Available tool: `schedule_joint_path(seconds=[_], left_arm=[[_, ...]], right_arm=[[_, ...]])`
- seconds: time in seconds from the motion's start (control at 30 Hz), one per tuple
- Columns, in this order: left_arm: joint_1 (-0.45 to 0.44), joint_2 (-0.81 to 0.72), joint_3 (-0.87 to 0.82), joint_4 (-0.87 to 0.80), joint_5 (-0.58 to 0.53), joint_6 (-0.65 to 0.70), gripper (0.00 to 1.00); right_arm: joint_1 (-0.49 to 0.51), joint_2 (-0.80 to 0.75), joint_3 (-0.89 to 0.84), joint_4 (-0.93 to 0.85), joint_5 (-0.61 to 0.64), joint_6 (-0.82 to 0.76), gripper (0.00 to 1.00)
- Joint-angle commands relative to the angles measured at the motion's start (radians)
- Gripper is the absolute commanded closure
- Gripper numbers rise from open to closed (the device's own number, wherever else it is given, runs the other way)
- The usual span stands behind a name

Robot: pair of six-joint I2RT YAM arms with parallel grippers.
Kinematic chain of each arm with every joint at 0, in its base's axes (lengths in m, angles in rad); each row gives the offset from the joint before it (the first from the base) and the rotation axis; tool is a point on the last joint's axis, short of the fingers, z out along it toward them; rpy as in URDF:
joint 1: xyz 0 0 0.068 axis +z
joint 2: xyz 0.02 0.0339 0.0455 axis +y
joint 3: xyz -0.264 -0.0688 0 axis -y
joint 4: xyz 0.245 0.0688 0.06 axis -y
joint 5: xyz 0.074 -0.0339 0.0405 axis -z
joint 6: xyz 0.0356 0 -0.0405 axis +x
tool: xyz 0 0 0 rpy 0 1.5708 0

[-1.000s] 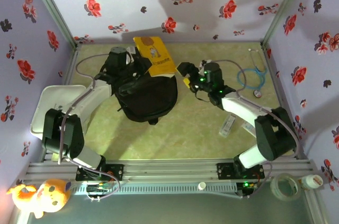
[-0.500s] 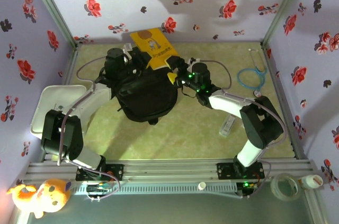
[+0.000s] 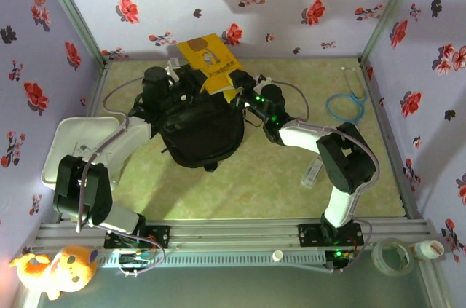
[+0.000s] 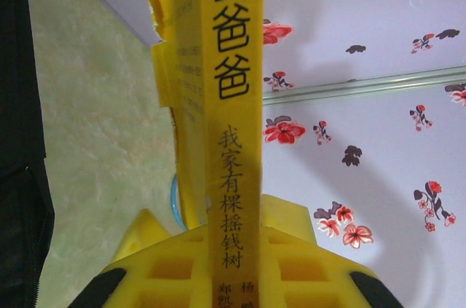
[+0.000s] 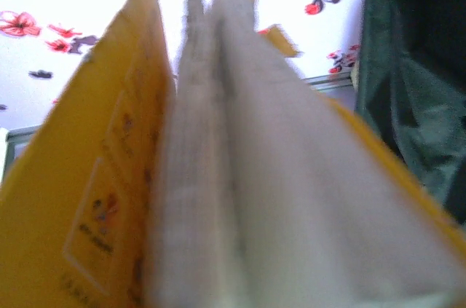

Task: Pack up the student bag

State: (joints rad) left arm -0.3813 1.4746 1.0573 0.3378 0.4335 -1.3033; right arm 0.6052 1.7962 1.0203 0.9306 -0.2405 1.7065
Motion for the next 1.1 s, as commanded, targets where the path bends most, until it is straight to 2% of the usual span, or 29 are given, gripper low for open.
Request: schedule_joint_path(seconds=[0.0,0.1,0.2,0.27,0.37,0.47,0.6,0.67,0.7,0.8,0.9,1.07], left_arm=[[0.003,-0.003,0.038,0.124,0.004,0.028,1.0],[0.003,0.004,0.032,0.13,0.002,0.045,1.0],[0.004,-0.006,0.007,0.135,0.003,0.043,1.0],[0.004,-0.02,-0.012,0.115,0.003,0.06,0.96],[0.003,-0.04,-0.019,0.021,0.009,0.132,0.73],[0.004,-0.063,-0.028,-0.1,0.018,0.265,0.48],[0.004,-0.099,-0.032,-0.302,0.0,0.549,0.19],[0.003,-0.115,-0.014,-0.441,-0.048,0.718,0.05],[0.004,-0.117,0.003,-0.508,-0.077,0.781,0.01],[-0.004,-0.1,0.054,-0.661,-0.114,0.932,0.0],[-0.034,-0.073,0.088,-0.772,-0.131,0.987,0.0],[-0.161,-0.041,0.107,-0.88,-0.191,1.094,0.03]], right_arm=[[0.005,0.02,-0.014,0.132,0.043,-0.001,0.43],[0.007,0.019,-0.029,0.164,0.042,-0.042,0.54],[0.006,0.011,-0.033,0.147,0.042,-0.08,0.7],[0.008,0.0,-0.04,0.131,0.051,-0.11,0.79],[0.008,-0.038,-0.075,0.099,0.083,-0.163,0.88],[0.007,-0.101,-0.13,0.064,0.111,-0.23,0.9],[-0.004,-0.216,-0.192,-0.058,0.146,-0.333,0.92],[-0.012,-0.283,-0.224,-0.139,0.177,-0.398,0.92],[-0.017,-0.31,-0.233,-0.18,0.19,-0.424,0.92],[-0.034,-0.397,-0.26,-0.318,0.237,-0.496,0.92],[-0.055,-0.466,-0.282,-0.416,0.265,-0.548,0.92],[-0.082,-0.573,-0.304,-0.592,0.335,-0.622,0.91]])
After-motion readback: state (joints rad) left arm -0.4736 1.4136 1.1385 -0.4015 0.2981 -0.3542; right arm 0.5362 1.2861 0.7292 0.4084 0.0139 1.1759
